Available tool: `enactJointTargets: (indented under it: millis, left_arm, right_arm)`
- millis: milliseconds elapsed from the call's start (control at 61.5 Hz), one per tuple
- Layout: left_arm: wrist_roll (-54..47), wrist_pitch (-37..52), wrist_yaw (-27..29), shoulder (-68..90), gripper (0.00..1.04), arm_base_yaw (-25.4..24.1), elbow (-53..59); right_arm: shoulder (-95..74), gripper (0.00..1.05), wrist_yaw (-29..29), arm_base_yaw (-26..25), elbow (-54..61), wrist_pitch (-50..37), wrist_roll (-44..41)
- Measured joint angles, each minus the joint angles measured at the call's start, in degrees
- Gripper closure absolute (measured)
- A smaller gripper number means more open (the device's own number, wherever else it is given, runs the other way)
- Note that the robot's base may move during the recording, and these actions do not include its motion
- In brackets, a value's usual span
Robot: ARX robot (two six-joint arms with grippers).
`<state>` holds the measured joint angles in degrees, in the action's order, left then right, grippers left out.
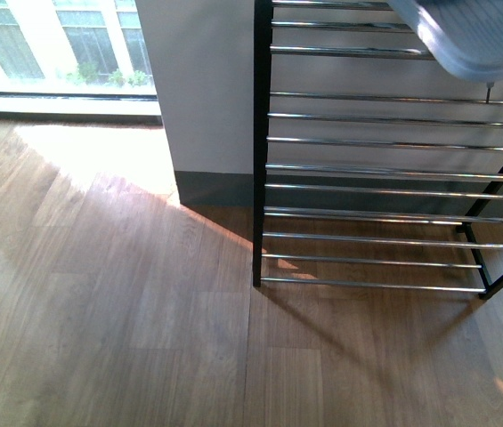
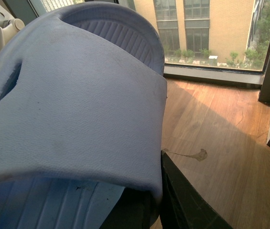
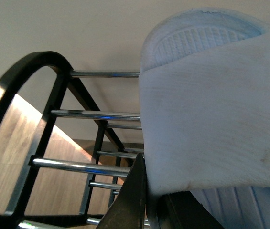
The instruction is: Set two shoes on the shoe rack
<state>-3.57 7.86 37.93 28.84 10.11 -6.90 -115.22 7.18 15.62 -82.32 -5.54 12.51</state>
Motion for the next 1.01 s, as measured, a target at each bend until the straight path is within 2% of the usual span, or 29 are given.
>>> enactJointTargets:
  millis: [504,618,764,862,1008]
  left_arm:
    - [0.0,0.0,0.02,0.0,1.03,0.0,0.0]
    - [0.0,0.0,0.0,0.0,1.03,0.0,0.0]
    - [0.0,0.0,0.0,0.0,1.03,0.0,0.0]
    - [0.0,0.0,0.0,0.0,1.03,0.0,0.0]
    - [0.0,0.0,0.0,0.0,1.03,0.0,0.0]
  right_arm:
    - [-4.13,1.02,1.57,-2.29,-4.74,0.59,-0.13]
    - [-4.09,0.81,1.03,-2.25,-4.2,-0.81,-0.2]
    - [-3.1,0.6,1.16,-2.12,-3.41,-0.44,0.0]
    - [0.33,0.39,0.87,-1.88,-1.4,1.49,1.29]
    - [6.91,0.18,0.09,-1.81,3.72,1.95,1.99]
